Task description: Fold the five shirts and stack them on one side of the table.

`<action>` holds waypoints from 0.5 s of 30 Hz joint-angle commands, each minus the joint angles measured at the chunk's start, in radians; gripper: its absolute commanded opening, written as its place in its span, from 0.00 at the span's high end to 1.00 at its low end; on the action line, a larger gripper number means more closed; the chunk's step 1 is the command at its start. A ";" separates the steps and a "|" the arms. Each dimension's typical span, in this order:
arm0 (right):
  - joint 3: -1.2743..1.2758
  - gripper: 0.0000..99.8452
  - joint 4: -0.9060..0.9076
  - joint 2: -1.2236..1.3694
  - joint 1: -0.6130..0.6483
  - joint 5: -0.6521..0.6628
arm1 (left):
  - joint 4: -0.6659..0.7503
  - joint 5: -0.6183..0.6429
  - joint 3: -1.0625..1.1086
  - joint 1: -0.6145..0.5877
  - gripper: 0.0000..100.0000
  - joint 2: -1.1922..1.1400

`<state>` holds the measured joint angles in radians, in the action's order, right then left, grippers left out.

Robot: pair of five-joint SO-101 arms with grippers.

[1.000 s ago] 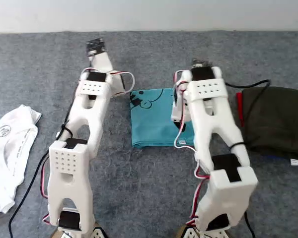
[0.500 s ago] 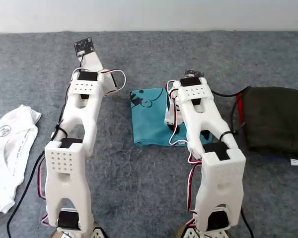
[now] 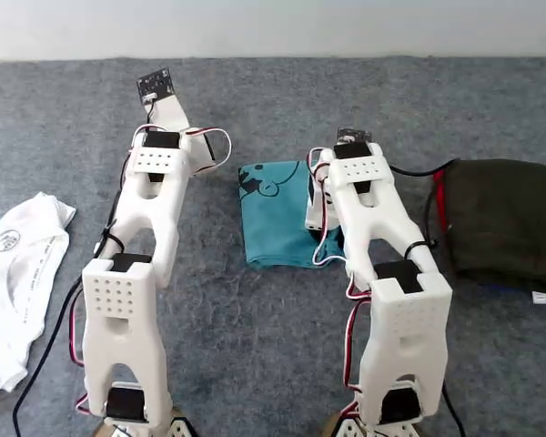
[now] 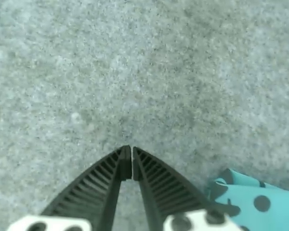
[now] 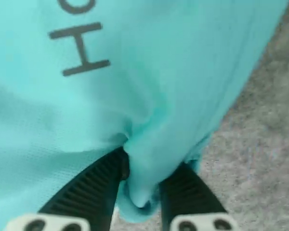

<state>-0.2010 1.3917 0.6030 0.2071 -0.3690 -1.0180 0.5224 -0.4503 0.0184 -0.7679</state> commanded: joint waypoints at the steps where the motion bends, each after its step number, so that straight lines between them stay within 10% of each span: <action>1: 0.000 0.99 -0.016 -0.013 -0.025 0.017 | 0.002 0.003 -0.019 0.000 0.99 0.077; 15: -0.005 0.99 -0.033 -0.288 -0.081 0.229 | 0.000 0.003 -0.019 -0.003 0.99 0.077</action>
<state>-0.1964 1.3901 0.4312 0.1427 -0.2232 -1.0180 0.5224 -0.4503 0.0184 -0.7679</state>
